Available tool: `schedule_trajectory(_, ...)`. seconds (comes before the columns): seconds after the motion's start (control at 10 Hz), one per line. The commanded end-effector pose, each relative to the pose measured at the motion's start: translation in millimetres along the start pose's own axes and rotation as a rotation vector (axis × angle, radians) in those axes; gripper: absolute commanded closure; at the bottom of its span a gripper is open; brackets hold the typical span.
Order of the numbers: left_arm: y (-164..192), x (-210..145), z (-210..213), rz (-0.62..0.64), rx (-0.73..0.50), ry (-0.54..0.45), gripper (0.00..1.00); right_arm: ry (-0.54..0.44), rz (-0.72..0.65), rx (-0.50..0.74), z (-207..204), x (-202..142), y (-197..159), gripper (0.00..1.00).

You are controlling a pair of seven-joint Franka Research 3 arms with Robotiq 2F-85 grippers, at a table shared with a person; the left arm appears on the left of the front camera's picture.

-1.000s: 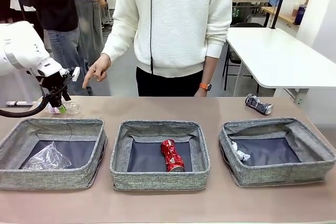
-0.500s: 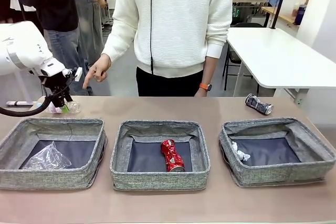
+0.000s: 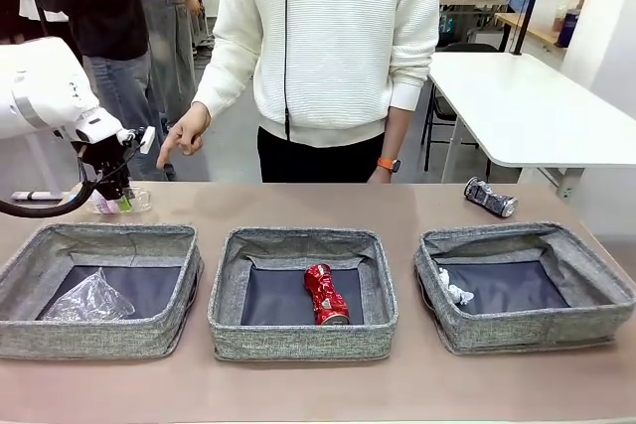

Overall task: Sort the waste into the appropriate baskets.
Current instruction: Pick up the waste item pointed out by the person.

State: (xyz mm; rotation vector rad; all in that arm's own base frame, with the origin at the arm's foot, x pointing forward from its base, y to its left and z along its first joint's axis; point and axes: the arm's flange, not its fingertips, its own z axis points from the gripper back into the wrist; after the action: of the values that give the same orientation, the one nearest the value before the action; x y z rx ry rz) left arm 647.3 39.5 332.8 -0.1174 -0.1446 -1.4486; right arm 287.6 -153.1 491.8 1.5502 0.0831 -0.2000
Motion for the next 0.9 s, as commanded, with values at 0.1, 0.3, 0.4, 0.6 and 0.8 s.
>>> schedule_trajectory(0.1, -6, -3, 4, 0.06, -0.043, 0.046, 0.84, 0.0, -0.007, 0.011, 1, -1, 6, 0.0)
schedule_trajectory(0.3, -9, -1, 10, 0.146, -0.083, 0.034, 0.84, 0.0, -0.007, 0.011, 1, -1, 6, 0.0)
schedule_trajectory(0.4, -12, 1, 14, 0.198, -0.089, 0.054, 0.84, 0.0, -0.007, 0.011, 1, -1, 6, 0.0)
schedule_trajectory(0.6, -32, 14, 53, 0.453, 0.014, 0.074, 0.84, 0.0, -0.007, 0.011, 1, -1, 6, 0.0)
schedule_trajectory(0.8, -79, 41, 125, 0.843, 0.223, 0.061, 0.84, 0.0, -0.007, 0.011, 1, -1, 6, 0.0)
